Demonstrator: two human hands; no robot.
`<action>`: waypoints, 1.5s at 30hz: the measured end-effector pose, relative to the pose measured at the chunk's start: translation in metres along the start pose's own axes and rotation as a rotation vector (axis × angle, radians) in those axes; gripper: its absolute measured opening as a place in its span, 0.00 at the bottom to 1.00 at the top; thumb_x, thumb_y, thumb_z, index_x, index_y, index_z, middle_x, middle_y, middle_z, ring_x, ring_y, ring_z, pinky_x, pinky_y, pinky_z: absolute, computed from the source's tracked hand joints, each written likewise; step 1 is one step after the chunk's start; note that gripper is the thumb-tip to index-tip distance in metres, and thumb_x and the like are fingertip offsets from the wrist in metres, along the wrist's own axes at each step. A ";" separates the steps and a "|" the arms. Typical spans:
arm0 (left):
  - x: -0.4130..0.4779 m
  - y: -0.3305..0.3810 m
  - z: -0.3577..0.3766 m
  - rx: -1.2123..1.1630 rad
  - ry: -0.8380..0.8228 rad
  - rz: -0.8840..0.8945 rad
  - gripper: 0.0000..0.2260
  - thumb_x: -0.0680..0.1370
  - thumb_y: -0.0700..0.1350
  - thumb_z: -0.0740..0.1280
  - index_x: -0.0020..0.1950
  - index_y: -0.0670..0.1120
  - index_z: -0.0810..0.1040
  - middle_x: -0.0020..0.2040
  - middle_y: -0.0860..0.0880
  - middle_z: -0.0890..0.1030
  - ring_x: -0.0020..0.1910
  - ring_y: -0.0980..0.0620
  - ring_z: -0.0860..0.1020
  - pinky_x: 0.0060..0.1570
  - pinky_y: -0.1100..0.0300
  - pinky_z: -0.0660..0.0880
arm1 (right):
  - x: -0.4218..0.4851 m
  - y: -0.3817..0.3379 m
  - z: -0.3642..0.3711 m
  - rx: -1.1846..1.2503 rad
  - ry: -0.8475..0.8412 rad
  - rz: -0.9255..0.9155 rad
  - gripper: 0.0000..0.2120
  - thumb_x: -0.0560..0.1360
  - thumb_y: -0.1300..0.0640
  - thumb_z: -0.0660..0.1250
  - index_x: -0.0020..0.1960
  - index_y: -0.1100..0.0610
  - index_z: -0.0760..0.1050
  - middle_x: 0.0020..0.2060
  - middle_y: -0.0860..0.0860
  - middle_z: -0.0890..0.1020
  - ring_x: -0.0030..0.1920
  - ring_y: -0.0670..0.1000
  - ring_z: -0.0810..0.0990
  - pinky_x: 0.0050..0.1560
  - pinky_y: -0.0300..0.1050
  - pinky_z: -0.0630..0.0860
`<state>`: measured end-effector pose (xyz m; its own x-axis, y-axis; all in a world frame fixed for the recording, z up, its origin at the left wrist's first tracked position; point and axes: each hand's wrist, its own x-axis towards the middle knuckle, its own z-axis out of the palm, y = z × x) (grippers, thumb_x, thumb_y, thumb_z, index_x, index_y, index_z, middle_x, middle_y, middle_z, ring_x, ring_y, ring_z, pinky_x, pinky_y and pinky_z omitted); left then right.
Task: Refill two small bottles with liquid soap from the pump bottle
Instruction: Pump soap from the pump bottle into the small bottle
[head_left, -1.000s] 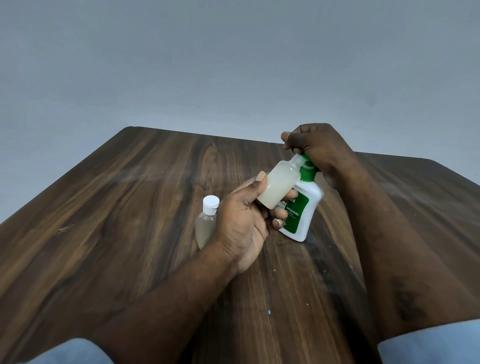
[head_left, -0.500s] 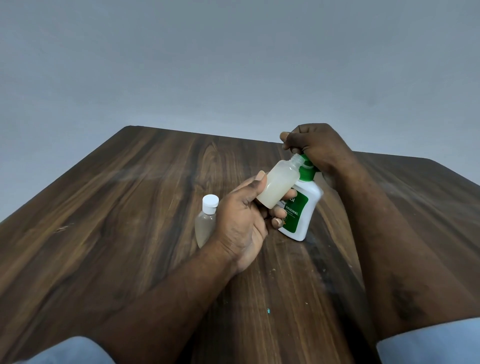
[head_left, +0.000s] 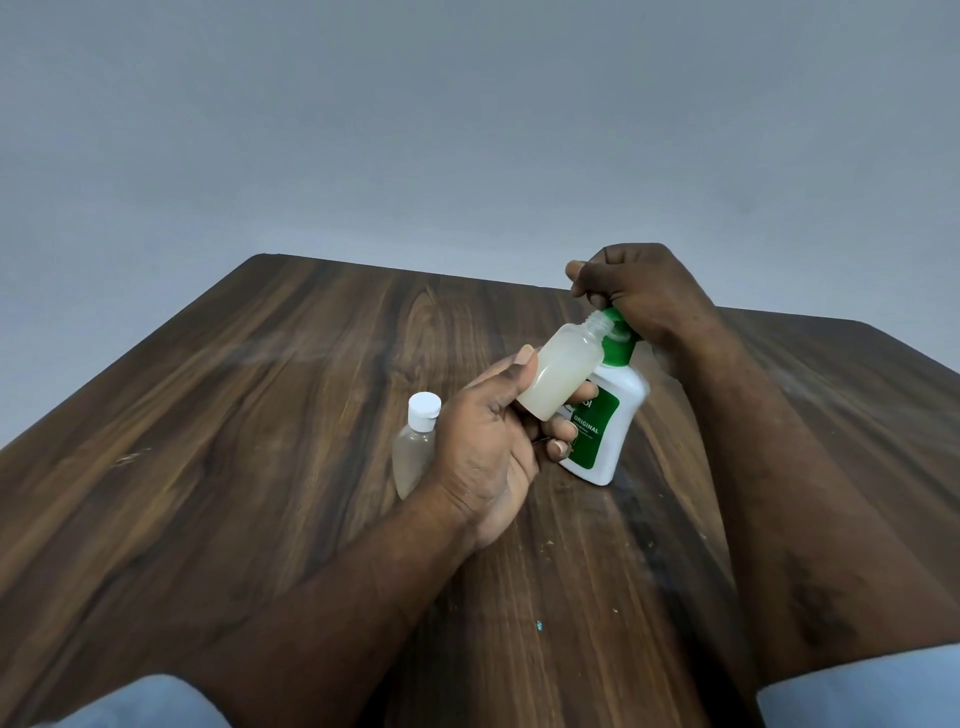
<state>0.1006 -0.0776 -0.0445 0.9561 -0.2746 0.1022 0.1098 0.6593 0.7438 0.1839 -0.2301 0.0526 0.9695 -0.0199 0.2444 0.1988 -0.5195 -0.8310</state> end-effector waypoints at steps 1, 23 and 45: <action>0.000 0.000 0.000 -0.002 0.004 0.002 0.20 0.83 0.52 0.61 0.64 0.40 0.80 0.49 0.38 0.84 0.32 0.52 0.75 0.31 0.62 0.72 | 0.000 0.001 0.001 0.000 -0.015 0.011 0.14 0.79 0.54 0.72 0.35 0.55 0.80 0.25 0.45 0.75 0.32 0.47 0.75 0.39 0.44 0.70; -0.001 0.000 0.000 0.000 0.018 -0.006 0.19 0.85 0.51 0.59 0.65 0.39 0.79 0.49 0.37 0.84 0.32 0.52 0.74 0.31 0.61 0.72 | -0.002 0.003 0.000 0.008 -0.057 0.040 0.12 0.80 0.62 0.69 0.52 0.74 0.80 0.23 0.40 0.78 0.29 0.31 0.77 0.40 0.44 0.69; -0.002 0.001 0.002 0.001 0.012 -0.004 0.17 0.86 0.50 0.58 0.62 0.40 0.80 0.48 0.38 0.84 0.31 0.52 0.74 0.31 0.62 0.71 | 0.001 0.000 -0.001 -0.004 -0.018 0.011 0.12 0.80 0.55 0.72 0.39 0.58 0.80 0.24 0.43 0.76 0.25 0.38 0.73 0.35 0.39 0.69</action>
<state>0.0983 -0.0773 -0.0425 0.9589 -0.2689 0.0910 0.1136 0.6573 0.7450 0.1848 -0.2309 0.0529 0.9740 -0.0101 0.2261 0.1877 -0.5226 -0.8317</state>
